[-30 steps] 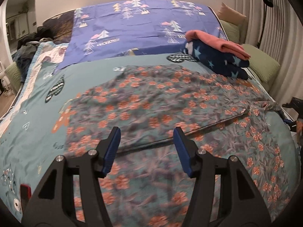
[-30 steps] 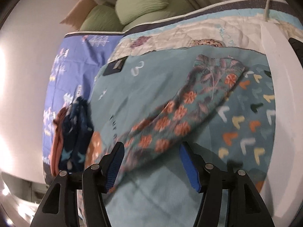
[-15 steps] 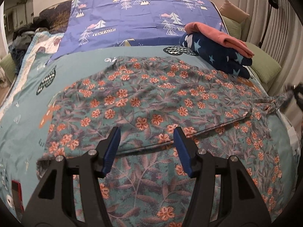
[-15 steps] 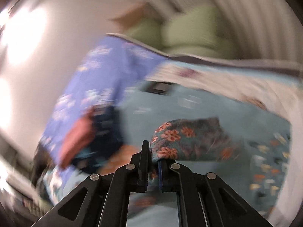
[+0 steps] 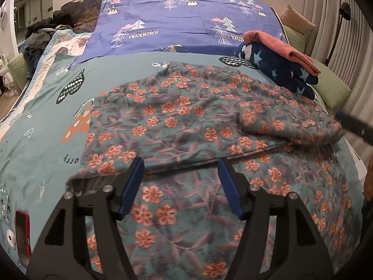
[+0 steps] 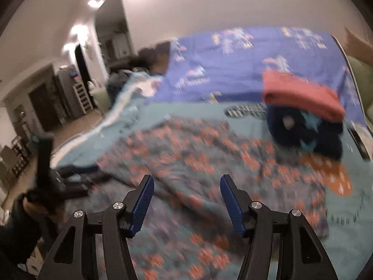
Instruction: Fold small clothes
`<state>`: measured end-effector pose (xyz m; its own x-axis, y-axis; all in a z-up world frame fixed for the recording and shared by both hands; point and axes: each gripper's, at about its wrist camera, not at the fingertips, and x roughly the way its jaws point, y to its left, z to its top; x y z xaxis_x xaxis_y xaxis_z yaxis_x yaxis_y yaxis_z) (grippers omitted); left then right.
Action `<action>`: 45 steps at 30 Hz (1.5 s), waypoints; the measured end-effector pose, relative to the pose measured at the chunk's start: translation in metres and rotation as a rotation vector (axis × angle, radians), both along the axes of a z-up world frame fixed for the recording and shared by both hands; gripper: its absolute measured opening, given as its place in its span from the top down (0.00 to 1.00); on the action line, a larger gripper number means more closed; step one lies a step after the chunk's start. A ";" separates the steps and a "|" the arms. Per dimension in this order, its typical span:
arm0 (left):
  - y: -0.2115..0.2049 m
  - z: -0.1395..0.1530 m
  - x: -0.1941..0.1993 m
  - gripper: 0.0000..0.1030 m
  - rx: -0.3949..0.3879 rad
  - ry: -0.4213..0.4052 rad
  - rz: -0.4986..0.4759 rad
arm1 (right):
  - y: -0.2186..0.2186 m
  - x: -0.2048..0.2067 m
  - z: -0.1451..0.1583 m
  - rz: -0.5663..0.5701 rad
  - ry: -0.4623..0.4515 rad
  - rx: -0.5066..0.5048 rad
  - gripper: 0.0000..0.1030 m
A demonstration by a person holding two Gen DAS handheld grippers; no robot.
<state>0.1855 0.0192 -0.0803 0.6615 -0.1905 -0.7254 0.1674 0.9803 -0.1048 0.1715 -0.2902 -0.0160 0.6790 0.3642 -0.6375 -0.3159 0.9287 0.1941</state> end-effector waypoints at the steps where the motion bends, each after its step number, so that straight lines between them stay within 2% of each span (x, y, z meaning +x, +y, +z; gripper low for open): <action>1: 0.001 -0.001 0.001 0.36 -0.004 0.000 -0.005 | -0.010 -0.001 -0.005 -0.036 0.029 0.010 0.41; 4: -0.004 0.000 0.006 0.36 -0.013 -0.008 -0.041 | -0.037 -0.006 -0.015 -0.131 0.077 0.019 0.41; 10: -0.042 0.009 0.025 0.36 0.012 -0.061 -0.234 | -0.052 -0.017 -0.021 -0.211 0.096 -0.039 0.40; 13: -0.063 0.006 0.046 0.36 -0.004 -0.033 -0.333 | -0.051 -0.019 -0.021 -0.211 0.091 -0.049 0.38; 17: -0.088 -0.009 0.078 0.37 -0.039 0.070 -0.412 | -0.053 -0.021 -0.016 -0.227 0.074 -0.057 0.36; 18: -0.092 -0.011 0.082 0.44 -0.060 0.100 -0.431 | -0.054 -0.022 -0.016 -0.236 0.073 -0.059 0.36; 19: -0.097 -0.013 0.086 0.82 -0.091 0.130 -0.455 | -0.057 -0.022 -0.016 -0.251 0.073 -0.061 0.36; 20: -0.102 -0.010 0.089 0.89 -0.111 0.154 -0.476 | -0.061 -0.021 -0.016 -0.269 0.076 -0.060 0.36; 22: -0.103 0.010 0.086 0.89 -0.127 0.109 -0.461 | -0.069 -0.020 -0.017 -0.298 0.083 -0.046 0.36; 25: -0.085 0.073 0.070 0.89 -0.190 -0.056 -0.444 | -0.079 -0.021 -0.016 -0.325 0.078 -0.024 0.36; 26: -0.077 0.090 0.066 0.89 -0.205 -0.087 -0.431 | -0.080 -0.021 -0.015 -0.329 0.071 -0.021 0.35; 28: -0.060 0.117 0.060 0.89 -0.201 -0.126 -0.386 | -0.081 -0.021 -0.011 -0.332 0.054 -0.024 0.35; 30: -0.043 0.131 0.056 0.88 -0.172 -0.118 -0.311 | -0.078 -0.021 -0.009 -0.323 0.038 -0.033 0.30; 33: -0.027 0.128 0.056 0.86 -0.060 -0.117 -0.216 | -0.069 -0.017 -0.010 -0.290 0.040 -0.042 0.28; 35: -0.015 0.113 0.059 0.84 -0.029 -0.083 -0.157 | -0.059 -0.013 -0.015 -0.258 0.054 -0.064 0.28; 36: -0.011 0.104 0.064 0.83 -0.031 -0.053 -0.146 | -0.054 -0.011 -0.017 -0.246 0.060 -0.077 0.28; 38: 0.001 0.085 0.071 0.68 -0.059 0.014 -0.120 | -0.044 -0.008 -0.022 -0.221 0.072 -0.105 0.28; 39: 0.008 0.077 0.073 0.65 -0.073 0.032 -0.094 | -0.040 -0.008 -0.023 -0.207 0.076 -0.116 0.28; 42: 0.023 0.063 0.072 0.62 -0.098 0.050 -0.050 | -0.031 -0.008 -0.025 -0.184 0.071 -0.153 0.28; 45: 0.031 0.051 0.067 0.51 -0.110 0.068 -0.053 | -0.028 -0.008 -0.025 -0.193 0.055 -0.198 0.28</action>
